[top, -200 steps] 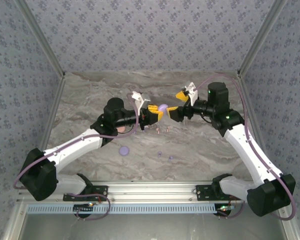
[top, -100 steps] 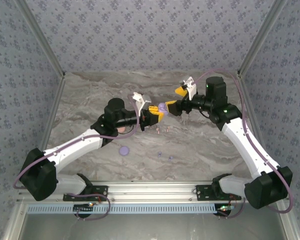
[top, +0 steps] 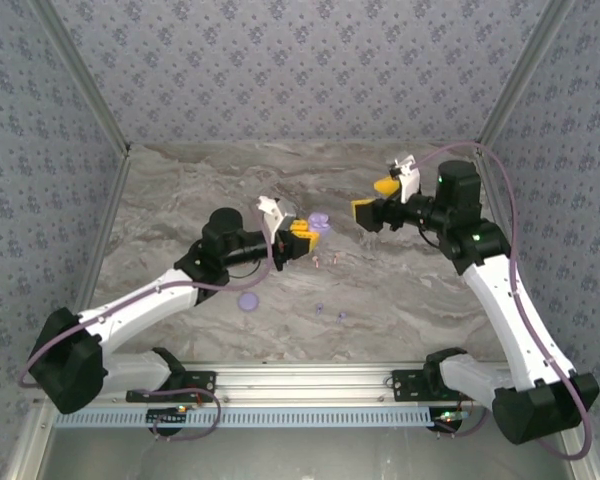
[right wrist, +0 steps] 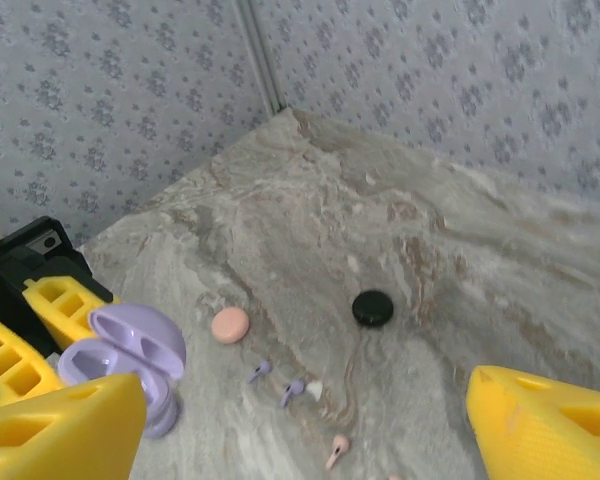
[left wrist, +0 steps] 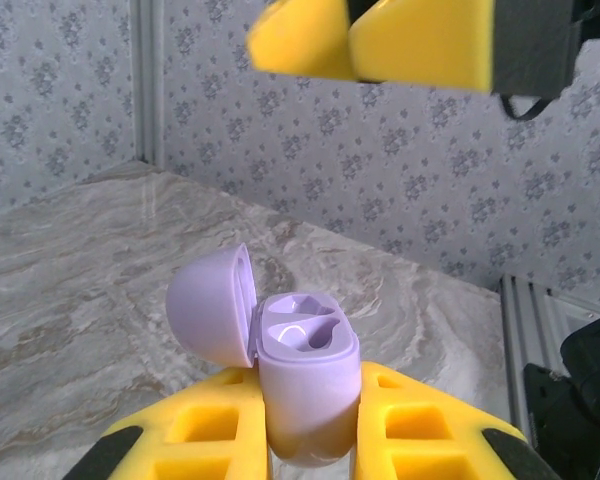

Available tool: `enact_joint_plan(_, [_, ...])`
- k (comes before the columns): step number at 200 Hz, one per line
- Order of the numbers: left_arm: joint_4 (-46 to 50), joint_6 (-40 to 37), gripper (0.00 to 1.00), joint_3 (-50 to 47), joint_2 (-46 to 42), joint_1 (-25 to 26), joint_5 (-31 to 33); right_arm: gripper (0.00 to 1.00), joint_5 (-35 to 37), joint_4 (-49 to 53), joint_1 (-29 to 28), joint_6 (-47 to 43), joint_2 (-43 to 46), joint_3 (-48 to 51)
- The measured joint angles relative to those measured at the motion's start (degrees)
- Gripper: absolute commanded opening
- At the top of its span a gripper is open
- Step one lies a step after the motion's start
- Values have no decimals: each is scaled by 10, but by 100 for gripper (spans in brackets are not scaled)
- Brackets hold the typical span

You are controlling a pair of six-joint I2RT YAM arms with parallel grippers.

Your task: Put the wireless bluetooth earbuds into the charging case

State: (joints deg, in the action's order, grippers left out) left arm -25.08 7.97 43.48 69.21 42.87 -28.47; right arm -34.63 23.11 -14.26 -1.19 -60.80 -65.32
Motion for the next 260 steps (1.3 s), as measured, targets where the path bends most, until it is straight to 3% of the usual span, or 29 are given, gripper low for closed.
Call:
enact_joint_plan(34, [0, -25, 0, -31, -51, 0, 32, 74, 40, 65, -17, 50, 11, 71])
enact_joint_plan(71, [5, -52, 0, -52, -122, 0, 71, 69, 102, 115, -107, 134, -32, 163])
enact_joint_plan(129, [16, -71, 0, -73, -164, 0, 101, 64, 176, 126, -213, 254, -120, 196])
enact_joint_plan(189, [26, -75, 0, -73, -156, 0, 103, 57, 195, 125, -255, 304, -204, 197])
enact_joint_plan(260, [30, -75, 0, -73, -143, 0, 103, 47, 195, 120, -267, 315, -253, 197])
